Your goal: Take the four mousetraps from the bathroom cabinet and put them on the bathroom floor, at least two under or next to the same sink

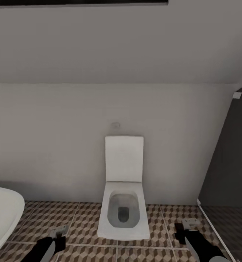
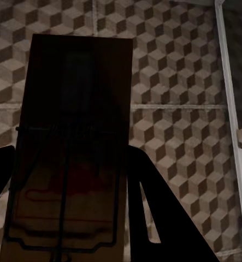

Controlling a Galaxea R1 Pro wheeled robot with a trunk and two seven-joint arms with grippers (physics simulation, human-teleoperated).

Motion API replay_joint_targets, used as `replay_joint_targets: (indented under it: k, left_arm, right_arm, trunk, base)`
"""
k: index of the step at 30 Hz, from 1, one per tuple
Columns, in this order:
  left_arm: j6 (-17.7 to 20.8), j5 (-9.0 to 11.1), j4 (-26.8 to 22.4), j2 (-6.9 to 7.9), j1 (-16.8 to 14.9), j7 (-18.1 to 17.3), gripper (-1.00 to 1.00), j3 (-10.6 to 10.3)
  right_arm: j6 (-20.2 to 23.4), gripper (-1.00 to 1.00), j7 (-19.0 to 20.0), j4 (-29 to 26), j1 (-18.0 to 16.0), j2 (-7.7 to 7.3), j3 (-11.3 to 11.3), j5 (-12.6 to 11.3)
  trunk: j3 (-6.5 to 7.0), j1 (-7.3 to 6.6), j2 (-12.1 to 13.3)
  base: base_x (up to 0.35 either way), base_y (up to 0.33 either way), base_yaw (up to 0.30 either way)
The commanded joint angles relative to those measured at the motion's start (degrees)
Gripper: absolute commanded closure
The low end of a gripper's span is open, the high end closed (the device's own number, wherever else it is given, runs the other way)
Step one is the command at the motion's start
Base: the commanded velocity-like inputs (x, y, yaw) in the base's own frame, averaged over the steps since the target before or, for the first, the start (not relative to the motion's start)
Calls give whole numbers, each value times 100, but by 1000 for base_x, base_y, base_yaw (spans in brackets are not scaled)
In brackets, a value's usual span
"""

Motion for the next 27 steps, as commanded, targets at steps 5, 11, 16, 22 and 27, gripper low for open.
replay_joint_targets:
  k: [5, 11, 16, 22, 27]
  left_arm:
    - [48, -13, -241, -21, -4, -21, 100, -6]
    - [58, -25, -386, -89, -4, -48, 100, -1]
    - [83, -30, -479, -204, -4, -46, 100, -4]
    - [85, -35, -489, -263, -4, -45, 100, -4]
    - [93, -35, -490, -280, -4, -45, 100, -15]
  right_arm:
    - [-33, 100, -2, -32, -17, 49, -32, 38]
    - [-46, 100, -4, -21, -20, 56, -36, 31]
    - [-44, 100, -3, -34, -21, 60, -40, 46]
    - [-41, 100, -6, -51, -21, 61, -37, 51]
    - [-37, 100, -8, -55, -21, 67, -32, 57]
  trunk:
    - [-6, 0, -3]
    - [-6, 0, -3]
    - [-6, 0, -3]
    - [-6, 0, -3]
    - [-6, 0, -3]
  base:
    - [0, 0, 0]
    - [0, 0, 0]
    - [0, 0, 0]
    - [0, 0, 0]
    - [0, 0, 0]
